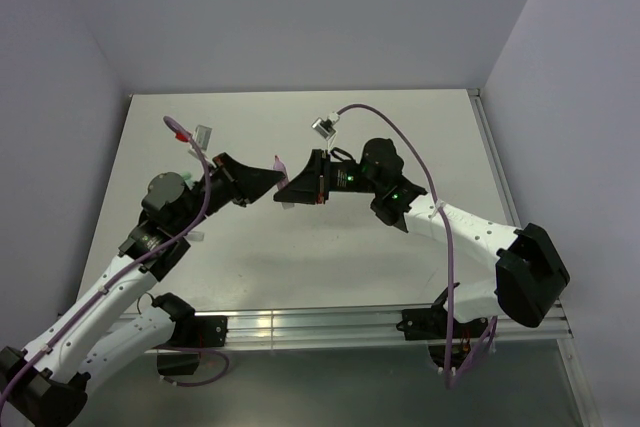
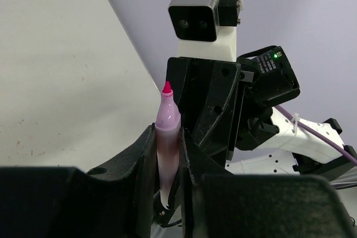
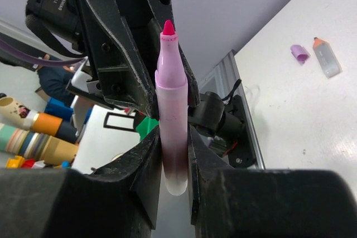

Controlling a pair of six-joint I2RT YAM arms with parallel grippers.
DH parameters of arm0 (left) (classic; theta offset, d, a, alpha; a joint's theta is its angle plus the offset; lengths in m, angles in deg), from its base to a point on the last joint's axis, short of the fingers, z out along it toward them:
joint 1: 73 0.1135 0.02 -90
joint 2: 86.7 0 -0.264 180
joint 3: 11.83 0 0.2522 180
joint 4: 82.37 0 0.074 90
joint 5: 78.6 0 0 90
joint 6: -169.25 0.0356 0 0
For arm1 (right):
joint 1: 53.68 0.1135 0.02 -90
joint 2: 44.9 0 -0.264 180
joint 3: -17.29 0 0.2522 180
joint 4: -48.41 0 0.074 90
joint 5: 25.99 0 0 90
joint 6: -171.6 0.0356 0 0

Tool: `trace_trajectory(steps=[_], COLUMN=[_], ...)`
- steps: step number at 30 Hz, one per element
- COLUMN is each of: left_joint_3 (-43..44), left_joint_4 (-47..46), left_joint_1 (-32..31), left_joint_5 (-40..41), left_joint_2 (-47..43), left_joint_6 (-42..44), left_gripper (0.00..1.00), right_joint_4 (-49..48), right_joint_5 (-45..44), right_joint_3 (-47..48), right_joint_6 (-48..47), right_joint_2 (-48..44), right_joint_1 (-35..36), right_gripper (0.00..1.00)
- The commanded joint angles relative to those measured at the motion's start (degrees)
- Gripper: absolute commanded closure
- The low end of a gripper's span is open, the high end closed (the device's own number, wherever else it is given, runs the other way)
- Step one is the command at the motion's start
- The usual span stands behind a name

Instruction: Insert the pens into the pen caps

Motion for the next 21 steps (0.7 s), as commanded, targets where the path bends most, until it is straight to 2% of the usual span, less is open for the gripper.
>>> trace_trajectory(steps=[1, 2, 9, 10, 11, 13, 15, 16, 17, 18, 20, 21], left_joint_3=[1.24, 1.59, 5.11, 5.28, 5.55, 6.25, 8.0, 8.53, 10.45, 11.86, 16.68, 18.28], left_joint_4=[0.07, 0.6, 8.16, 9.21, 9.92, 13.69, 20.86, 23.35, 26.59, 31.67, 48.44, 53.99], left_joint_1=[-0.03, 0.06, 0.06, -0.03, -0.03, 0.06, 0.06, 0.06, 0.14, 0.14, 0.14, 0.23], left_joint_5=[2.35, 3.14, 10.17, 12.1, 12.99, 15.88, 22.81, 25.1, 31.91, 35.37, 43.11, 49.15], left_joint_2=[-0.48, -0.91, -1.0, -1.09, -1.53, -2.06, -2.59, -2.85, -2.68, -2.24, 1.08, 2.58], left_joint_6=[0.75, 0.75, 1.11, 0.93, 0.84, -0.03, -2.74, -3.72, -5.29, -10.01, -16.61, -23.78], left_gripper=[0.9, 0.78, 0.61, 0.63, 0.6, 0.6, 0.52, 0.52, 0.61, 0.66, 0.68, 0.73], right_joint_4=[2.6, 3.83, 5.42, 5.51, 5.95, 7.26, 11.12, 12.36, 14.02, 14.3, 14.13, 14.21], right_joint_5=[-1.47, -1.83, -2.27, -2.27, -2.36, -2.71, -4.02, -4.64, -5.08, -5.35, -4.74, -4.47], right_joint_3=[2.57, 2.39, 0.29, -0.07, -0.94, -1.47, -1.91, -2.18, -2.96, -3.49, -5.24, -5.69], right_joint_6=[-3.13, -3.75, -5.25, -5.52, -5.52, -6.74, -8.32, -9.9, -10.43, -10.7, -10.44, -10.53], right_joint_2=[-1.23, -1.84, -4.74, -5.18, -6.14, -7.11, -8.61, -8.96, -10.01, -10.37, -11.24, -11.34], right_joint_1=[-0.34, -0.34, -2.27, -3.32, -3.85, -5.69, -6.31, -6.66, -7.19, -7.54, -9.03, -9.56], right_gripper=[1.0, 1.0, 1.0, 1.0, 1.0, 1.0, 1.0, 1.0, 1.0, 1.0, 1.0, 1.0])
